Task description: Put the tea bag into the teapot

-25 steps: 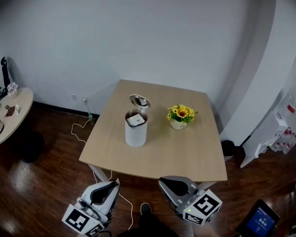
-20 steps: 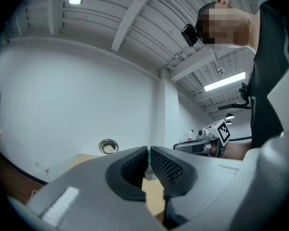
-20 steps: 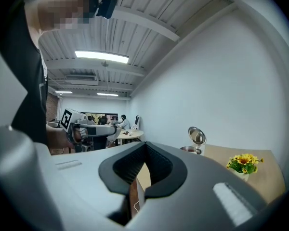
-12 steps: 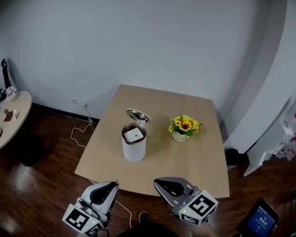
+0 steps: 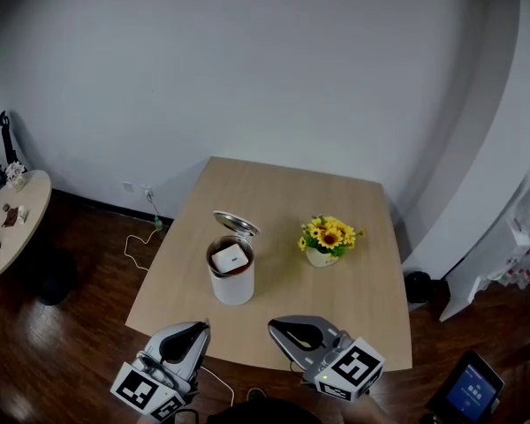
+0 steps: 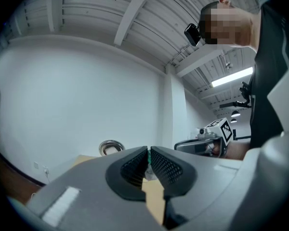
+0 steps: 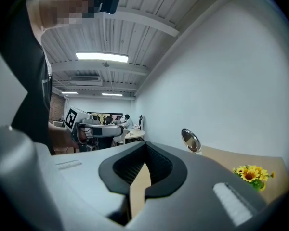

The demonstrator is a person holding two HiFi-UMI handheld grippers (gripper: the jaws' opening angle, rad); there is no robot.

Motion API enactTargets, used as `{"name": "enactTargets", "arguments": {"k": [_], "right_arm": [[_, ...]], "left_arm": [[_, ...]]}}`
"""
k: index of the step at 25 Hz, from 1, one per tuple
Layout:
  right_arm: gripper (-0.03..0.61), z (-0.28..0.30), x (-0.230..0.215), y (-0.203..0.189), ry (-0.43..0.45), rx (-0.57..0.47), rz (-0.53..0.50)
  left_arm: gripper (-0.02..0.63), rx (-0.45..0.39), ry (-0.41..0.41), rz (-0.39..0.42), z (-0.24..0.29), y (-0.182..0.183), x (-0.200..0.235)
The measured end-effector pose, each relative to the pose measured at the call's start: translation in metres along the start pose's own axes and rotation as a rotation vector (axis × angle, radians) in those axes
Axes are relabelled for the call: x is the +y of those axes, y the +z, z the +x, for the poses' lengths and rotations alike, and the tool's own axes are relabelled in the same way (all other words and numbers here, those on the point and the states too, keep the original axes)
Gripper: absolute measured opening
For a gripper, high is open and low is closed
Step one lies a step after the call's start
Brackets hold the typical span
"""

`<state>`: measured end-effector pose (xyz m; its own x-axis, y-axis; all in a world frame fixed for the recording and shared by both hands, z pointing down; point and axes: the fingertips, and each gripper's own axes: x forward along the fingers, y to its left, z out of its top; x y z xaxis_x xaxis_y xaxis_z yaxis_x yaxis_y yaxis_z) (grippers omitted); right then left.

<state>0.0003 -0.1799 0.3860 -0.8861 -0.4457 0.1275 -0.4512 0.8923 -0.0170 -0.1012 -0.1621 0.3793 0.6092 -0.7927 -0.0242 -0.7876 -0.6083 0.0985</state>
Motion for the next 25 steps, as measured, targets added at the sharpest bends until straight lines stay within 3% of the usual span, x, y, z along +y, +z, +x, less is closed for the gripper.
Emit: {"name": "enactTargets", "arguments": {"k": [12, 25], "right_arm": [[0.002, 0.023, -0.044, 0.001, 0.025, -0.012, 0.014], [0.002, 0.063, -0.090, 0.002, -0.046, 0.010, 0.037]], "left_arm": [[0.025, 0.029, -0.011, 0.001, 0.045, 0.000, 0.021], [0.025, 0.055, -0.047, 0.004, 0.085, -0.004, 0.072]]}}
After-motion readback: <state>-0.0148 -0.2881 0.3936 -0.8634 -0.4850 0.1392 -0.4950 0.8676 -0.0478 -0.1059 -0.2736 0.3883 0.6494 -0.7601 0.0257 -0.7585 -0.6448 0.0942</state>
